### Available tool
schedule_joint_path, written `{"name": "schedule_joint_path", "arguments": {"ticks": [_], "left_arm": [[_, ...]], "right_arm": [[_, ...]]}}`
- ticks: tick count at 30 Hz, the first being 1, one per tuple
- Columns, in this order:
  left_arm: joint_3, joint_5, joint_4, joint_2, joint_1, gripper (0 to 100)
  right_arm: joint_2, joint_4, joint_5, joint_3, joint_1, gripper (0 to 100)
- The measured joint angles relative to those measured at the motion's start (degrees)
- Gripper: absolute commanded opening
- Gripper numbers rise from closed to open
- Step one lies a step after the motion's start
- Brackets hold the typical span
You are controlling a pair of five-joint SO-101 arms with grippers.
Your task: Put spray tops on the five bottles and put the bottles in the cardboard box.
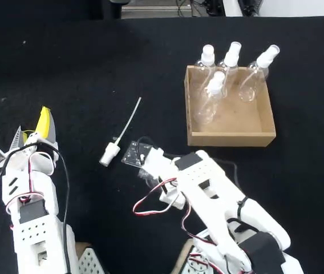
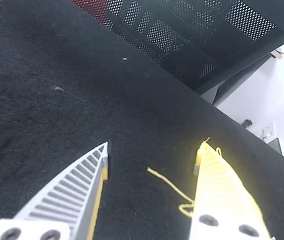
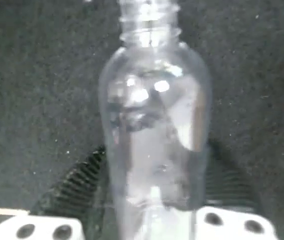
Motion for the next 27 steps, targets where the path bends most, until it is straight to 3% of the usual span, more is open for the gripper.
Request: {"name": "schedule_joint_path", "arguments": {"ticks": [3, 10, 20, 27], "left_arm": [[0.0, 0.0, 0.0, 0.0, 0.0, 27], [0.0, 0.0, 0.0, 0.0, 0.09, 27], [-0.35, 0.0, 1.76, 0.0, 0.62, 27], [-7.47, -11.08, 15.91, 0.0, 12.92, 27]], "right_arm": [[0.0, 0.0, -1.76, -0.44, 0.97, 3.3], [0.0, 2.81, -19.96, -9.93, 14.51, 2.9], [-0.79, 16.18, -21.98, -17.93, 6.68, 2.8], [-8.44, 16.35, -21.98, -21.98, 5.89, 2.8]]}}
